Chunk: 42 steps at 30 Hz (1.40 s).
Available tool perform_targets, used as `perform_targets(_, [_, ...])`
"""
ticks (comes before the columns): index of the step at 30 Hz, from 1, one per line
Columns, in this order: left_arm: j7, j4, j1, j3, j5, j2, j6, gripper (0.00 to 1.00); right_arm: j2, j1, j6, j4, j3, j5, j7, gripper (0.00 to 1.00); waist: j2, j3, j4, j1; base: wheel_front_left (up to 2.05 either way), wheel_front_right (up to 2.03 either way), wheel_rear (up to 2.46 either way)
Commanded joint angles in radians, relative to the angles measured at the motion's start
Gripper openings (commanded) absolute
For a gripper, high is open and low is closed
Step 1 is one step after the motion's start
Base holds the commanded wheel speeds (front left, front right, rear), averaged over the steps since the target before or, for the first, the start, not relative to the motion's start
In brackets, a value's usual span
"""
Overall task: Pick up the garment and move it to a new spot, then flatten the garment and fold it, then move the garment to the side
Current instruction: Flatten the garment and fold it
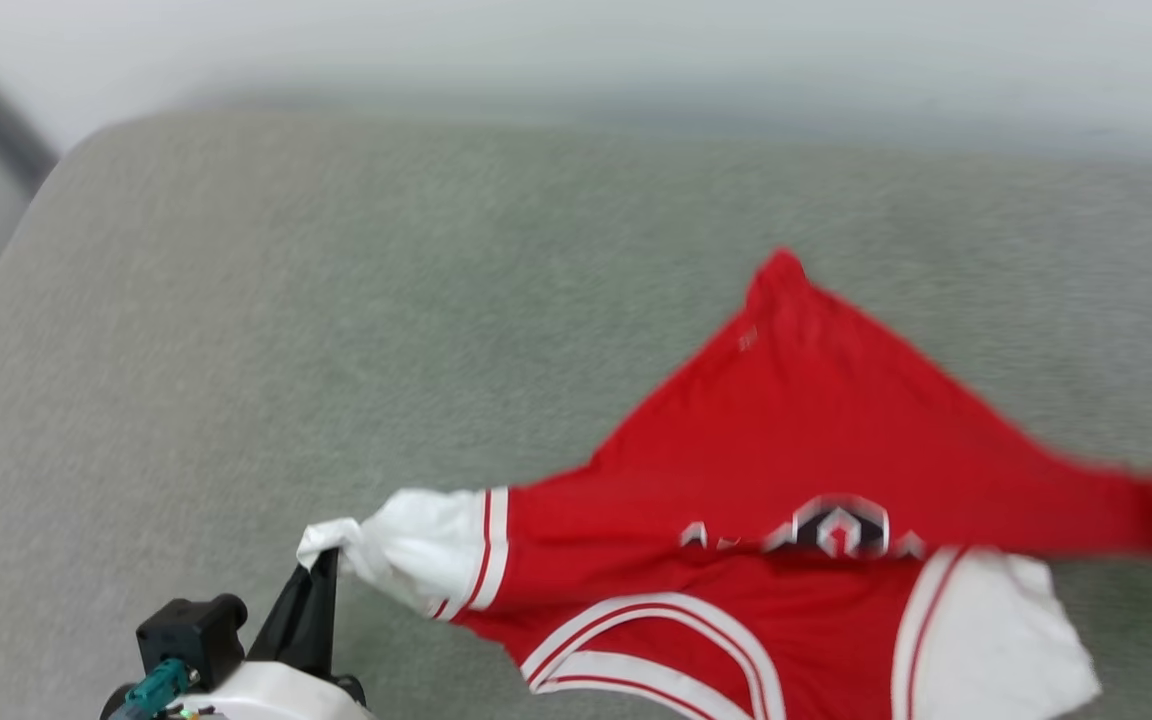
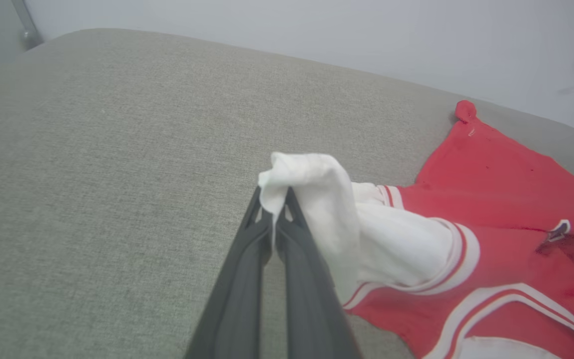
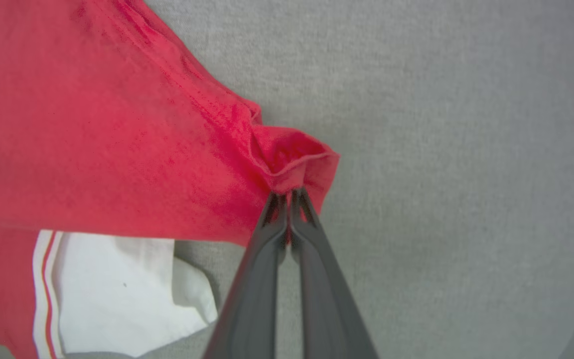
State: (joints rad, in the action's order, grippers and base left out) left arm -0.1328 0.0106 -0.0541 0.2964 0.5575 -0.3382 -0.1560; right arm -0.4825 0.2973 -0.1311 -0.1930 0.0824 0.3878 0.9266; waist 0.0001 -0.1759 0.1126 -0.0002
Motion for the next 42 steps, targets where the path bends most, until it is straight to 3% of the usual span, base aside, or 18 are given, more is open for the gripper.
perform_targets(1, [0.007, 0.004, -0.018, 0.0, 0.003, -0.007, -0.006, 0.0, 0.023, -0.089, 0.001, 0.042, 0.025, 0.012, 0.012, 0.0, -0.0001, 0.07, -0.071, 0.0002, 0.0, 0.0, 0.0])
perform_targets(3, [0.019, 0.006, -0.035, 0.001, 0.005, -0.014, -0.011, 0.0, 0.047, -0.208, 0.001, 0.103, 0.051, 0.016, 0.027, 0.0, -0.0001, 0.086, -0.085, 0.0002, 0.0, 0.0, 0.0])
perform_targets(4, [0.037, 0.017, -0.048, 0.008, 0.007, -0.018, -0.019, 0.0, 0.111, -0.372, 0.001, 0.168, 0.094, 0.02, 0.055, 0.0, -0.0001, 0.104, -0.102, 0.0002, 0.0, 0.0, 0.0])
perform_targets(9, [0.059, 0.038, -0.058, 0.016, 0.003, -0.026, -0.026, 0.0, 0.26, -0.546, 0.001, 0.217, 0.14, 0.014, 0.093, 0.0, -0.0001, 0.109, -0.118, 0.0002, 0.0, 0.0, 0.0])
perform_targets(10, [0.063, 0.043, -0.059, 0.015, 0.003, -0.028, -0.028, 0.0, 0.285, -0.562, 0.001, 0.223, 0.139, 0.018, 0.092, 0.23, -0.0001, 0.108, -0.122, 0.0002, 0.0, 0.0, 0.0])
perform_targets(11, [0.067, 0.047, -0.058, 0.017, -0.002, -0.034, -0.03, 0.0, 0.299, -0.567, 0.001, 0.233, 0.133, 0.022, 0.077, 1.0, -0.0001, 0.107, -0.126, 0.0002, 0.0, 0.0, 0.0])
perform_targets(14, [0.082, 0.057, -0.054, 0.021, -0.016, -0.045, -0.044, 0.0, 0.312, -0.555, 0.001, 0.253, 0.123, 0.028, 0.0, 1.0, -0.0001, 0.102, -0.135, 0.0002, 0.0, 0.0, 0.0])
perform_targets(18, [0.098, 0.077, -0.043, 0.023, -0.021, -0.052, -0.053, 0.0, 0.28, -0.477, 0.001, 0.27, 0.113, 0.014, -0.192, 1.0, -0.0001, 0.088, -0.141, 0.0002, 0.0, 0.0, 0.0])
perform_targets(23, [0.109, 0.099, -0.014, 0.028, -0.031, -0.059, -0.054, 0.0, 0.263, -0.328, 0.001, 0.219, 0.108, 0.004, -0.472, 1.0, -0.0001, 0.054, -0.132, 0.0002, 0.0, 0.0, 0.0])
perform_targets(26, [0.11, 0.112, 0.007, 0.029, -0.036, -0.062, -0.05, 0.0, 0.255, -0.229, 0.001, 0.157, 0.074, 0.029, -0.537, 1.0, -0.0001, 0.017, -0.121, 0.0002, 0.0, 0.0, 0.0])
perform_targets(30, [0.105, 0.124, 0.053, 0.038, -0.044, -0.056, -0.039, 0.0, 0.217, -0.092, 0.001, 0.071, 0.017, 0.055, -0.49, 1.0, -0.0001, -0.042, -0.094, 0.0002, 0.0, 0.0, 0.0])
perform_targets(37, [0.082, 0.105, 0.149, 0.066, -0.054, -0.033, -0.001, 0.0, 0.176, 0.112, 0.001, -0.018, -0.089, 0.058, -0.159, 1.0, -0.0001, -0.133, -0.036, 0.0002, 0.0, 0.0, 0.0])
perform_targets(42, [0.062, 0.081, 0.196, 0.081, -0.054, -0.016, 0.023, 0.0, 0.169, 0.207, 0.001, -0.05, -0.157, 0.033, -0.034, 1.0, -0.0001, -0.179, -0.009, 0.0002, 0.0, 0.0, 0.0])
